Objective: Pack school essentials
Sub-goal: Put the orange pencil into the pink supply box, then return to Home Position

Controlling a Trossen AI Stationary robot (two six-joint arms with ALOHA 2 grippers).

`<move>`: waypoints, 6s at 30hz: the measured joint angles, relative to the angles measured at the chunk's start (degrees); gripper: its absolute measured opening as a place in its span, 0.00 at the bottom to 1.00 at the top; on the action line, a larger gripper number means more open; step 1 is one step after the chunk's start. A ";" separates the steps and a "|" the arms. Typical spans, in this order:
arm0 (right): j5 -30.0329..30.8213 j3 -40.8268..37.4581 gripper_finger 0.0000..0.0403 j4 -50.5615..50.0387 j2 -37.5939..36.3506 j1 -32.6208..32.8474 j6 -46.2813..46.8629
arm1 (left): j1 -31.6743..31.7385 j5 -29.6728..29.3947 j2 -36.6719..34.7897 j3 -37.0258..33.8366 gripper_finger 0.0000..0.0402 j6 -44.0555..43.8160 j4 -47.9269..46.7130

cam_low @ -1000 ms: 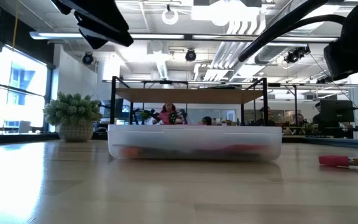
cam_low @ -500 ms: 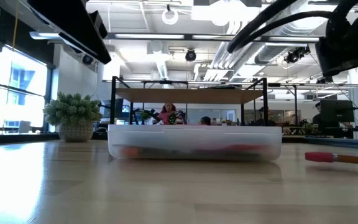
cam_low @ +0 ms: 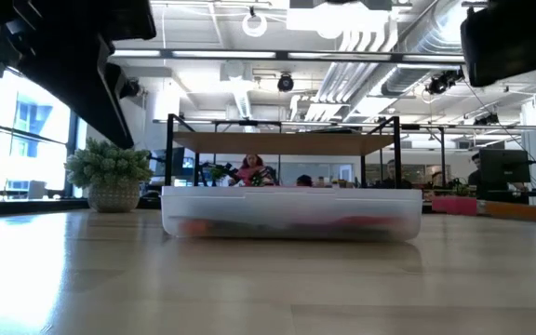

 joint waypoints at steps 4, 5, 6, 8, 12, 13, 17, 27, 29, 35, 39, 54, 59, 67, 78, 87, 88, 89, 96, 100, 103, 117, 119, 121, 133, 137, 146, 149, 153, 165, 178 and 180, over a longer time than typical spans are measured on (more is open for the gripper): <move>-0.16 0.00 0.03 4.44 -0.08 -0.90 -2.48 | 0.00 0.14 -0.02 -0.22 0.26 -0.03 0.10; -0.22 0.00 0.03 5.50 -0.08 -1.30 -3.29 | 0.00 0.14 -0.02 -0.22 0.26 -0.03 0.12; -0.20 0.00 0.03 6.61 -0.08 -1.68 -4.17 | 0.00 0.14 -0.02 -0.22 0.26 -0.03 0.10; -0.20 0.09 0.03 8.49 -0.08 -2.47 -6.19 | 0.00 0.11 -0.02 -0.22 0.26 -0.03 0.12; -0.39 1.77 0.03 9.06 -0.10 -4.63 -11.05 | 0.00 0.89 0.00 -0.22 0.26 -0.03 0.12; -0.46 2.38 0.03 8.93 -0.10 -5.23 -12.66 | 0.00 1.08 0.00 -0.22 0.26 -0.03 0.12; -0.46 5.72 0.03 8.36 -0.10 -8.24 -20.37 | 0.00 1.19 0.00 -0.22 0.26 -0.03 0.16; -3.72 11.26 0.03 7.30 -0.12 -17.70 -39.72 | 0.00 2.01 0.00 -0.22 0.26 -0.03 0.16; -4.89 11.74 0.03 7.20 -0.12 -19.71 -42.65 | 0.00 3.05 0.00 -0.22 0.26 -0.01 0.14; -7.30 12.66 0.03 7.08 -0.12 -25.16 -48.83 | -0.02 4.56 0.00 -0.22 0.26 -0.01 0.12; -8.75 12.94 0.03 8.22 -0.14 -27.83 -51.98 | 0.00 4.57 0.00 -0.22 0.26 -0.01 0.11; -11.21 12.92 0.03 9.51 2.64 -29.78 -55.48 | -0.02 4.62 0.00 -0.22 0.26 0.56 -0.12; -12.50 12.89 0.03 9.89 3.96 -29.78 -56.55 | -0.01 4.62 0.00 -0.22 0.26 0.47 -0.11; -14.96 12.87 0.03 11.47 6.05 -29.78 -56.98 | -0.02 4.62 0.01 -0.22 0.26 0.56 -0.12; -15.53 12.86 0.03 13.26 6.46 -29.78 -56.78 | 0.00 4.57 0.03 -0.22 0.26 0.54 -0.12; -16.31 12.83 0.05 13.11 7.35 -29.78 -56.98 | -0.01 4.57 0.03 -0.22 0.26 0.61 -0.14; -16.32 12.83 0.05 13.16 7.35 -29.78 -56.96 | -0.02 4.57 0.03 -0.22 0.26 0.61 -0.16; -16.37 12.83 0.05 13.03 7.35 -29.78 -56.96 | -0.01 4.57 0.03 -0.22 0.26 0.61 -0.17; -18.60 12.83 0.05 13.13 7.34 -29.78 -58.47 | -0.02 4.57 0.03 -0.22 0.26 0.61 -0.32; -18.45 12.83 0.05 13.14 7.33 -29.78 -59.44 | -0.02 4.57 0.03 -0.22 0.26 0.62 -0.34; -18.45 12.83 0.08 13.20 7.33 -29.80 -59.95 | -0.02 4.57 0.03 -0.22 0.26 0.63 -0.34; -18.38 12.83 0.26 13.25 7.06 -29.92 -59.91 | -0.02 4.88 0.03 -0.22 0.26 0.61 -0.36; -18.43 12.83 0.26 12.86 6.69 -29.96 -59.96 | 0.00 5.60 0.03 -0.22 0.26 0.58 -0.36; -18.43 12.83 0.26 12.02 6.22 -29.96 -60.24 | -0.02 5.75 0.03 -0.22 0.26 0.65 -0.35; -12.70 12.83 0.26 7.22 -2.38 -29.93 -65.82 | 0.00 5.64 -2.92 -0.20 0.26 3.00 0.30; -11.14 12.83 0.26 6.70 -6.64 -29.93 -69.79 | -0.02 5.56 -6.61 -0.18 0.26 5.85 0.94; -4.63 12.83 0.26 7.17 -17.34 -31.22 -76.41 | 1.39 3.07 -15.43 -0.12 0.26 16.49 7.12; -4.79 12.83 0.26 7.63 -20.64 -31.63 -78.42 | 2.44 2.96 -16.90 -0.63 0.26 19.75 8.15; -4.55 12.83 0.26 7.93 -24.45 -33.04 -80.78 | 4.10 3.74 -19.04 -6.52 0.26 22.44 18.53; -2.50 2.75 0.26 8.85 -36.25 -37.86 -77.89 | 8.00 8.79 -30.58 -25.80 0.26 19.01 39.98; -0.17 -24.39 0.26 25.19 -57.71 -37.75 -65.90 | 7.89 8.62 -50.00 -38.30 0.26 20.92 43.90; -0.66 -27.95 0.26 28.06 -61.26 -37.42 -63.81 | 7.88 8.59 -52.64 -39.95 0.26 20.99 43.63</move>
